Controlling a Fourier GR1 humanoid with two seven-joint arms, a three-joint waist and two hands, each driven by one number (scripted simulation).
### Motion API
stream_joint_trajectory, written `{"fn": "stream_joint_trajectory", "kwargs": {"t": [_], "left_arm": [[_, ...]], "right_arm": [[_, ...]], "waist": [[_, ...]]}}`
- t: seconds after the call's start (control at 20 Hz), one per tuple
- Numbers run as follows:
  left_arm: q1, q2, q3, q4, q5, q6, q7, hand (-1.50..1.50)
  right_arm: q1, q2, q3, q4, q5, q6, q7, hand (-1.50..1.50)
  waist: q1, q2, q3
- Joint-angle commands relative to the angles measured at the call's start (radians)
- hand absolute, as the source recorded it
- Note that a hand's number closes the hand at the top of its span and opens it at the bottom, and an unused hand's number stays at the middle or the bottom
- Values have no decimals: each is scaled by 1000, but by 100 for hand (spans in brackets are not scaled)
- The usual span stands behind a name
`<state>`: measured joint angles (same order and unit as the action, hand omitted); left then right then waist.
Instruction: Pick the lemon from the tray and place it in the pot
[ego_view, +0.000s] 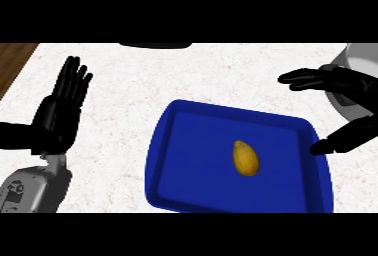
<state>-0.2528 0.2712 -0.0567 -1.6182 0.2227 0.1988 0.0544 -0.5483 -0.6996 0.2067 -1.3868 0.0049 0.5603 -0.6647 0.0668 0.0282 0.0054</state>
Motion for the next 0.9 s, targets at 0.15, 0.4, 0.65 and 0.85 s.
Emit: {"fn": "stream_joint_trajectory", "kwargs": {"t": [0.15, 0.4, 0.65, 0.85], "left_arm": [[-38, 5, 26, 85, 3, -21, -25, 0], [-51, 16, 47, 68, -5, -11, -4, 0], [-11, -41, 31, 124, -36, 5, -69, 0], [-33, -24, 43, 88, -40, 0, -22, 0]], "right_arm": [[-90, -79, 202, 68, 294, 4, -238, -150], [-182, -49, 280, 156, 359, -28, -262, -150], [-189, 31, 362, 202, 454, -89, -202, -150], [-199, 60, 380, 195, 489, -56, -134, -150]], "waist": [[-19, -8, -4], [-36, -20, -5], [-51, -24, -6], [-60, -28, -6]]}}
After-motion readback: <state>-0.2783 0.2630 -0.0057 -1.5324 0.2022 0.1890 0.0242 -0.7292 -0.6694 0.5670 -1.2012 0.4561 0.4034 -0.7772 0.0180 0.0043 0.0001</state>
